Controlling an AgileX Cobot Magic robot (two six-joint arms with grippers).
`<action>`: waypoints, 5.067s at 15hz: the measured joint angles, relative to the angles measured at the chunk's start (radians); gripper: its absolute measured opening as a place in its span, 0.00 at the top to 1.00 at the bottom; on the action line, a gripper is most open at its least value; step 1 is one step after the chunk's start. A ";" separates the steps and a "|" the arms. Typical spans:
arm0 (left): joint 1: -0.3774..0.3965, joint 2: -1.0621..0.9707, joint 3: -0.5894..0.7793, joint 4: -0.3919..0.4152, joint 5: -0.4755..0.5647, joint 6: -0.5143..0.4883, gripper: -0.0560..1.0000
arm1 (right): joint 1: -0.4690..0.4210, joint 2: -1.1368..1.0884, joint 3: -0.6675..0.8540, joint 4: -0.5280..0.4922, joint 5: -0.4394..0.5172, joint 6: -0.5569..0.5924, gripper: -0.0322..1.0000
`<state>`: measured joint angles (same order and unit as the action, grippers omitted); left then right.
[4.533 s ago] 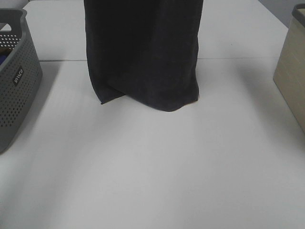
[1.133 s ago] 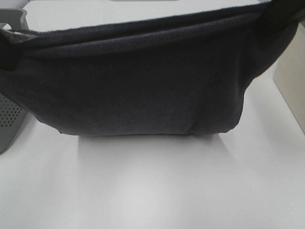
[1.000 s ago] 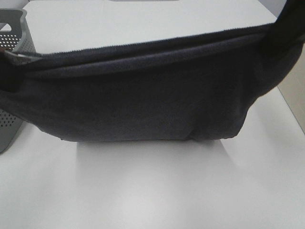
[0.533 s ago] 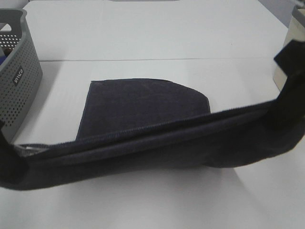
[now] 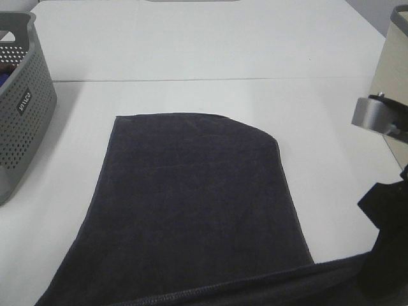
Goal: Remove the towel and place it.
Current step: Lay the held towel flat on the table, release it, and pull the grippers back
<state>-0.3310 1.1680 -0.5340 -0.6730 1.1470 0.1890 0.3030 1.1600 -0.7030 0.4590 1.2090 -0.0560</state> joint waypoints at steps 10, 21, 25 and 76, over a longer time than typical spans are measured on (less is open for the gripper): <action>0.003 0.217 0.035 -0.012 0.005 0.002 0.95 | -0.001 0.203 0.061 0.034 -0.002 -0.065 0.96; 0.003 0.560 -0.150 0.053 0.033 0.011 0.95 | -0.003 0.574 0.054 0.024 -0.068 -0.200 0.96; 0.003 0.750 -0.247 0.084 0.044 0.059 0.95 | -0.012 0.663 0.051 0.035 -0.108 -0.255 0.96; 0.032 0.747 -1.036 0.546 -0.163 -0.115 0.32 | -0.349 0.578 -0.615 -0.014 -0.212 -0.309 0.17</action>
<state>-0.2990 1.9150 -1.5700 -0.1270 0.9840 0.0740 -0.0460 1.7380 -1.3180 0.4450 0.9970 -0.3650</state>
